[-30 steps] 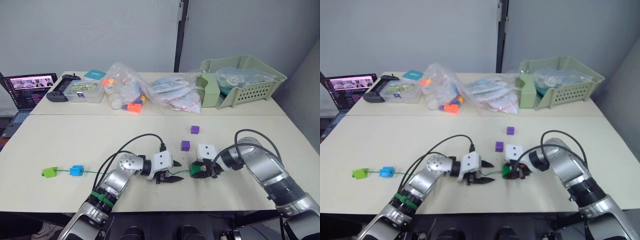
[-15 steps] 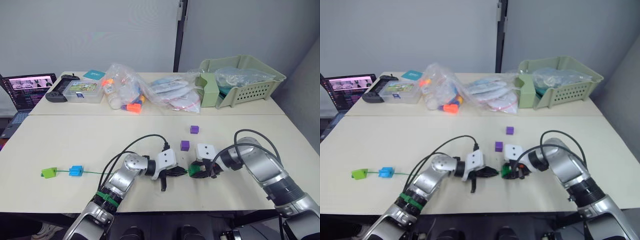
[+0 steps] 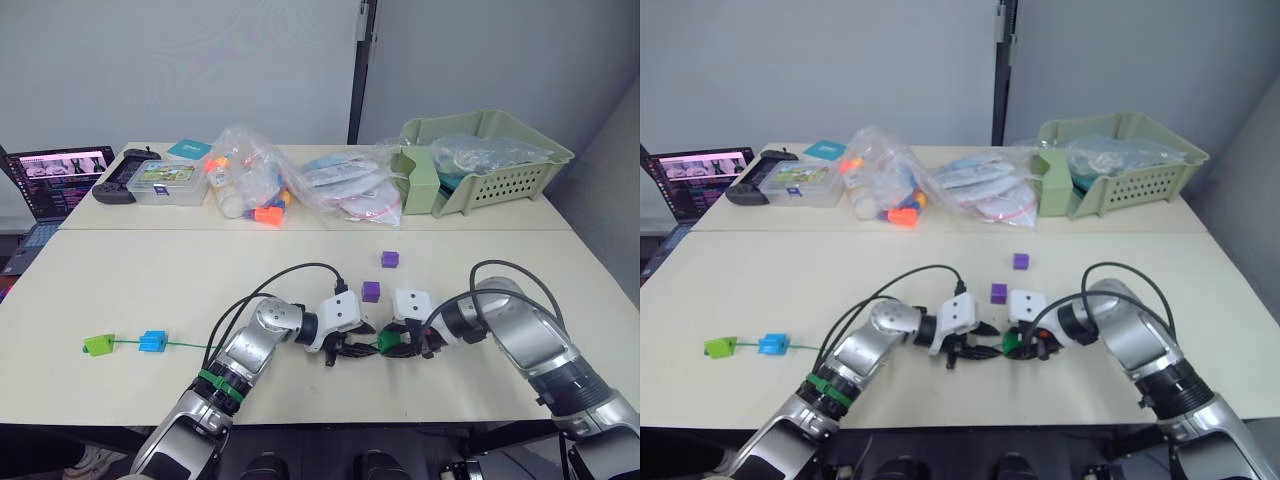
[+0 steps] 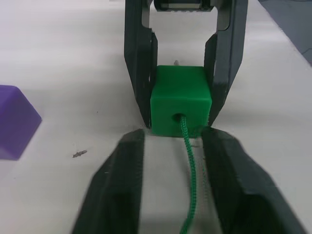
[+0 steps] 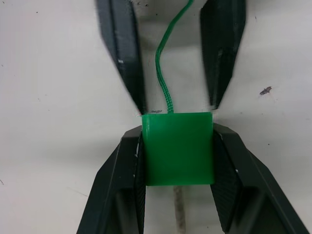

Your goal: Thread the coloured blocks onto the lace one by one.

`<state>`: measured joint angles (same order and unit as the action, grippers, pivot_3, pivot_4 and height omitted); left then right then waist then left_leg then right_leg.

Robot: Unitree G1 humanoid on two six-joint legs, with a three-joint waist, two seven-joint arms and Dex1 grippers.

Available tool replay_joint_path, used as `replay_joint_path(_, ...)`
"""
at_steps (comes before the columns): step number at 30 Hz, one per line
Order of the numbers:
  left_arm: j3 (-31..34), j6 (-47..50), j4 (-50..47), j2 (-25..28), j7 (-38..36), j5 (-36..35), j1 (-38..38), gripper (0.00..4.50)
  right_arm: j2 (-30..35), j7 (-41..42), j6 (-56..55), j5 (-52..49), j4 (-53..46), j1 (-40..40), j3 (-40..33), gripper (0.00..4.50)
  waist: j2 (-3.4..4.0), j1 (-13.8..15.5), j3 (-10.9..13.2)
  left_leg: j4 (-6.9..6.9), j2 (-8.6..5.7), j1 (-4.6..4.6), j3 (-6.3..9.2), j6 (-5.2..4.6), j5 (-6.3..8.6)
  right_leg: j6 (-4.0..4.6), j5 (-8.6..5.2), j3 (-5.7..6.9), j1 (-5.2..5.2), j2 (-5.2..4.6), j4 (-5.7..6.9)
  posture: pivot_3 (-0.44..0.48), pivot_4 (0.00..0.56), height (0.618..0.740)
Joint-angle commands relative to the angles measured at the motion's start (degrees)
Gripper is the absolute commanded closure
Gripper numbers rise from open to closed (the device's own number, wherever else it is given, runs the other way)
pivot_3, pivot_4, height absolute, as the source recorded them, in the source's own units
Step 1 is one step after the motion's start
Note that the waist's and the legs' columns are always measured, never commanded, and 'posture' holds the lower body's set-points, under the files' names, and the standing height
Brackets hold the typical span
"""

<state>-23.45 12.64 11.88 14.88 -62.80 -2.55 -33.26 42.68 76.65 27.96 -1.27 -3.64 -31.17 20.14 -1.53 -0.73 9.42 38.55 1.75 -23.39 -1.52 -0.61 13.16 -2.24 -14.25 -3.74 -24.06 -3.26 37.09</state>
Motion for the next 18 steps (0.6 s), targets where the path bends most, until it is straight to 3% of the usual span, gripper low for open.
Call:
replay_joint_path(1, 1.94, 0.63, -4.04, 2.19, -0.11, -1.34, 0.50, 1.01, -0.53, 0.67, 1.06, -1.14, -1.27, 1.26, 1.79, 3.31, 0.00, -0.03, 0.00, 0.00, 0.01, 0.01, 0.00, 0.00, 0.00, 0.00, 0.00, 0.00, 0.00, 0.00, 0.00, 0.000, 0.150, 0.740)
replay_joint_path(4, 3.55, 1.95, -6.52, 4.74, -0.69, -2.94, 1.43, 0.02, -0.92, 0.04, 1.86, -1.33, -1.25, 1.13, 1.27, 3.31, 0.00, -0.19, 0.00, -0.02, 0.04, 0.02, 0.00, 0.00, 0.00, 0.00, 0.00, 0.00, 0.00, 0.02, 0.00, 0.000, 0.150, 0.740)
replay_joint_path(5, 3.80, 2.28, -7.23, 5.35, -0.93, -3.40, 1.80, 0.01, -0.99, -0.02, 2.24, -1.57, -1.35, 1.08, 1.03, 3.31, 0.00, -0.19, 0.00, -0.02, 0.04, 0.02, 0.00, 0.00, 0.00, 0.00, 0.00, 0.00, -0.01, 0.02, 0.00, 0.000, 0.150, 0.740)
replay_joint_path(7, 4.20, 2.69, -8.28, 6.07, -1.09, -4.31, 2.41, 0.00, -1.17, -0.57, 2.25, -1.80, -1.50, 0.93, 0.24, 2.25, 0.00, -0.09, 0.00, -0.02, 0.04, 0.02, 0.00, 0.00, 0.00, 0.00, 0.00, 0.00, 0.00, 0.02, 0.00, 0.000, 0.150, 0.740)
replay_joint_path(13, 3.94, 2.10, -9.11, 5.92, -1.57, -6.06, 3.33, 0.00, 3.50, 1.97, 7.91, -6.72, -6.32, 0.25, -4.29, 0.20, 0.02, 0.28, 0.01, 0.11, -0.01, -0.11, -0.01, 0.00, 0.00, 0.00, 0.00, 0.01, -0.05, -0.03, 0.02, 0.000, 0.150, 0.740)
replay_joint_path(18, 2.41, -0.93, -6.23, 1.67, -0.62, -5.58, 2.03, 0.00, 9.17, 1.71, 13.52, -10.32, -10.40, 0.14, -8.30, 0.05, 0.01, 0.53, 0.01, 0.18, -0.02, -0.22, 0.01, -0.01, 0.01, -0.03, 0.02, 0.02, -0.09, -0.05, 0.01, 0.000, 0.150, 0.740)
